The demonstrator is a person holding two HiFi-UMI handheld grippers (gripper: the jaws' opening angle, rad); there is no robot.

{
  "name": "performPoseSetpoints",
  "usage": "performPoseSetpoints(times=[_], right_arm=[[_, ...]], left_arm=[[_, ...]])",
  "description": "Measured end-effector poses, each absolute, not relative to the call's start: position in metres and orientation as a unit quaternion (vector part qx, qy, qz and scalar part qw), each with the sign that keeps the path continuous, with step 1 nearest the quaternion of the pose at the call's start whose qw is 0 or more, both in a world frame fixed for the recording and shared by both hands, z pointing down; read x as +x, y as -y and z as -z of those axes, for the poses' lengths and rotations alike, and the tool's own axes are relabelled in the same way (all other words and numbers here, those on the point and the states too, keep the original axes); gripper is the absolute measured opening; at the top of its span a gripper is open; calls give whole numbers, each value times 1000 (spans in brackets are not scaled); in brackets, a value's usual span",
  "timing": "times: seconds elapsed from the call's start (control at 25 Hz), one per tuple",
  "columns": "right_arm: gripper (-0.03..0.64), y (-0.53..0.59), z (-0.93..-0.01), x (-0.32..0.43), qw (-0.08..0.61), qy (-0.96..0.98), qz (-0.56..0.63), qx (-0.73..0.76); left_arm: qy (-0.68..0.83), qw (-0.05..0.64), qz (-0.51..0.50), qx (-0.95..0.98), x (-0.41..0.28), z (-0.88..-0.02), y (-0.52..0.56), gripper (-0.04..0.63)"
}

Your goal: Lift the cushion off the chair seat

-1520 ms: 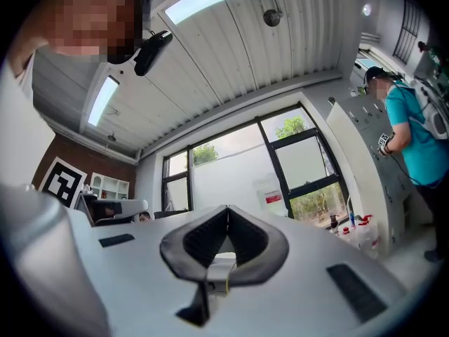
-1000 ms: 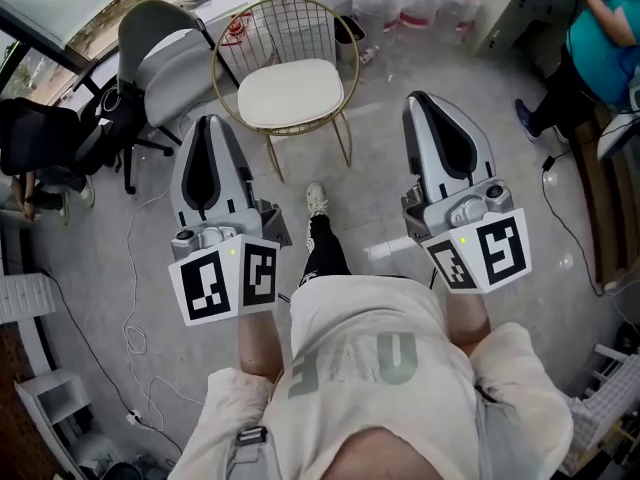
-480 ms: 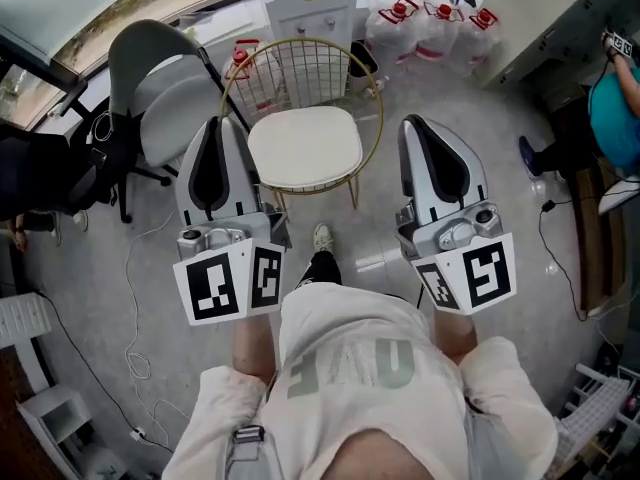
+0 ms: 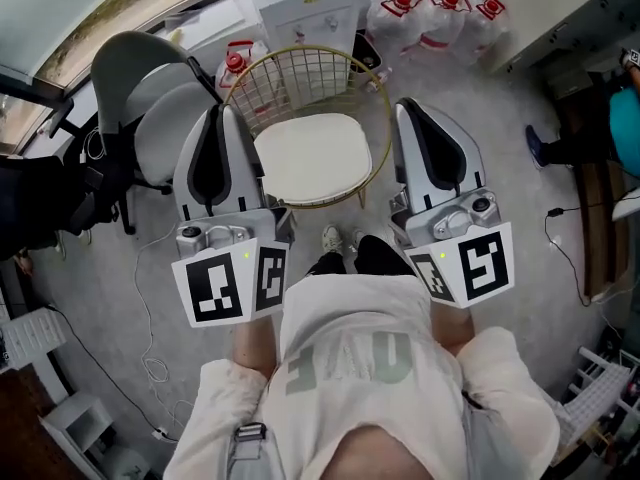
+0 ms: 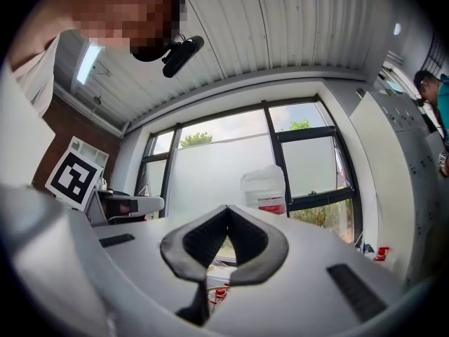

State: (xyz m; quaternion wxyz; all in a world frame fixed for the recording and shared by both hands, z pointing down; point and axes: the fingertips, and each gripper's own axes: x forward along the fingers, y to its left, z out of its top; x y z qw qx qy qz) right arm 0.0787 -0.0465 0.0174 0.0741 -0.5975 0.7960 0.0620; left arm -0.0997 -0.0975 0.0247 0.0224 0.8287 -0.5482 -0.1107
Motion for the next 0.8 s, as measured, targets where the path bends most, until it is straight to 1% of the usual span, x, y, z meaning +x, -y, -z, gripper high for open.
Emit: performPoseSetpoints(times=[0.16,0.56,0.8], right_arm=[[17,67,-18,90,69,-798,-51,-596],[17,94,-21,127,45,-811,-59,-580],[17,101,-34,126,37,-819,-51,-570]], left_arm=[[552,35,101,827,-88,-26,112,38],[566,33,110,817,-53,-26,123,38],[563,56,97,819,-48,-43,123,40]])
